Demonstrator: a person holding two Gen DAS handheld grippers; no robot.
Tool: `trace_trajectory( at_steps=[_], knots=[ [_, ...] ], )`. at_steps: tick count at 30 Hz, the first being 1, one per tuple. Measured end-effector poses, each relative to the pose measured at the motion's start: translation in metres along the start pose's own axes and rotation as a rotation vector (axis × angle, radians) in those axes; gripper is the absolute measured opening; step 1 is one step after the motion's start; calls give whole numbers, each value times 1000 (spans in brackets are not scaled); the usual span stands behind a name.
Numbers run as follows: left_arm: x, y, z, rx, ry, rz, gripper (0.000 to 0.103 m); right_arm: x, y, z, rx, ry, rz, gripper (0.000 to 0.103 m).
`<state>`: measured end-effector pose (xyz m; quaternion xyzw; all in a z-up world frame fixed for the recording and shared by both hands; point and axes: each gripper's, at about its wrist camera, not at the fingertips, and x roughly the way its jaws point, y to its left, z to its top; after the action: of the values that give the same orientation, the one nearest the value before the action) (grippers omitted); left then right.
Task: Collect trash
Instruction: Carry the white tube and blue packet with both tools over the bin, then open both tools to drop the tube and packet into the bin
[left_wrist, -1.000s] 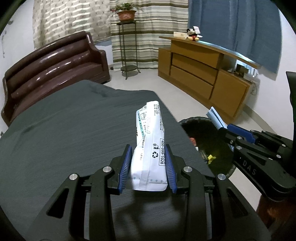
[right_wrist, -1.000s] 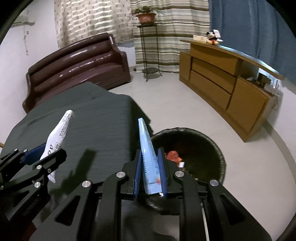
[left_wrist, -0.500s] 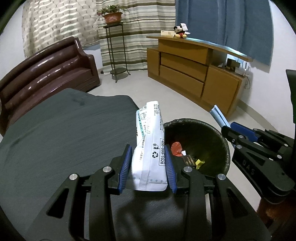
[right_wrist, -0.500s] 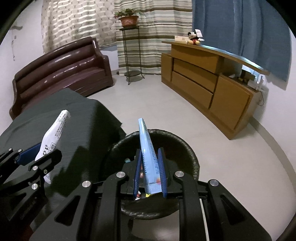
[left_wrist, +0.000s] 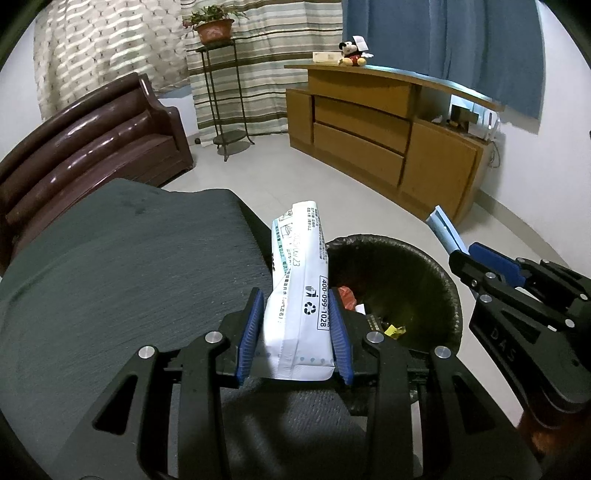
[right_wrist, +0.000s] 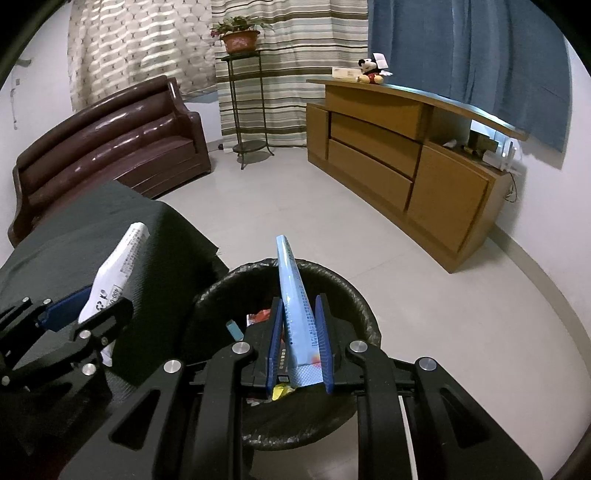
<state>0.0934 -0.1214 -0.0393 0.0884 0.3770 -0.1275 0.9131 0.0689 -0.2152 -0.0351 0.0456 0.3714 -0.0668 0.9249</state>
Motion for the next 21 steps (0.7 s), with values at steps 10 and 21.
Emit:
trace_trajectory(
  at_steps=[10, 21],
  knots=[
    [19, -3, 7, 7, 26, 9, 35, 7, -3, 2, 21, 3, 0, 19],
    [27, -7, 10, 13, 47, 13, 38, 16, -8, 6, 43, 2, -3, 21]
  ],
)
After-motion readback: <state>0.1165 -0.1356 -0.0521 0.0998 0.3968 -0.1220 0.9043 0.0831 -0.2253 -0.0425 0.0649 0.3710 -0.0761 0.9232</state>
